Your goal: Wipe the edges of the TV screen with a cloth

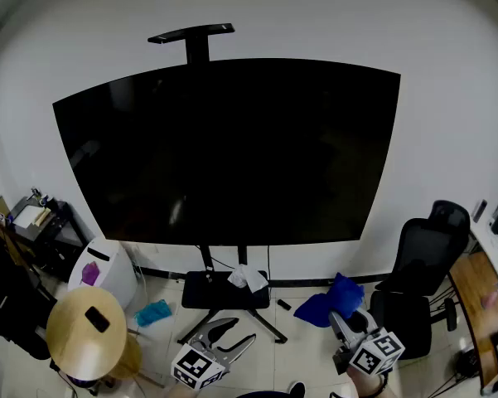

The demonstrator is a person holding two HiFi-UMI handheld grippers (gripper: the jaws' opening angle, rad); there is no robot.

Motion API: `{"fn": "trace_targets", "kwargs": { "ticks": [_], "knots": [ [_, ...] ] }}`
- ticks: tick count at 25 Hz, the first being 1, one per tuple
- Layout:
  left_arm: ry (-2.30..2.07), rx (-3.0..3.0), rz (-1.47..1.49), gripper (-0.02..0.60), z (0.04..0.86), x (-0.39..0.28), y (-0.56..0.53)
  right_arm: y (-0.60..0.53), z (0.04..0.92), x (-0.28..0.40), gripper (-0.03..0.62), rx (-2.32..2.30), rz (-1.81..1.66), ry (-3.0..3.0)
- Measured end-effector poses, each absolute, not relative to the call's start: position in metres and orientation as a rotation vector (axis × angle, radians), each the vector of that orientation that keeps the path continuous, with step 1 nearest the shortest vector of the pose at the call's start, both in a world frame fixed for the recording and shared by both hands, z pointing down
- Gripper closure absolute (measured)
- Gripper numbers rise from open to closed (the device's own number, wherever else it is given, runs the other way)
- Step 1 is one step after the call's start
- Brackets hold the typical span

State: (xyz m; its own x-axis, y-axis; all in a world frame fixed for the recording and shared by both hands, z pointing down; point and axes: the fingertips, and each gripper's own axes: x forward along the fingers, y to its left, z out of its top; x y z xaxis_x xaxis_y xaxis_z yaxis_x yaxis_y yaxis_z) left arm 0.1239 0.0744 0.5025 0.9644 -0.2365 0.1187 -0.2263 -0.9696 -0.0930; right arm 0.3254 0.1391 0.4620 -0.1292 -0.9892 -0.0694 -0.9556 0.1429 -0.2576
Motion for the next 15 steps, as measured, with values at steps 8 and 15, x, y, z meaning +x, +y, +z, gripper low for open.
{"fn": "trace_targets", "kwargs": {
  "ticks": [8,15],
  "knots": [
    [0.333,-2.941,-0.151,0.364,0.459,0.192,0.044,0.102,0.392,0.419,0.445,-1.971,0.033,2.251],
    [0.323,-2.815,-0.072,0.364,0.393,0.267,0.004,0.060,0.313,0.514,0.445,-2.028,0.309,2.281]
  ]
}}
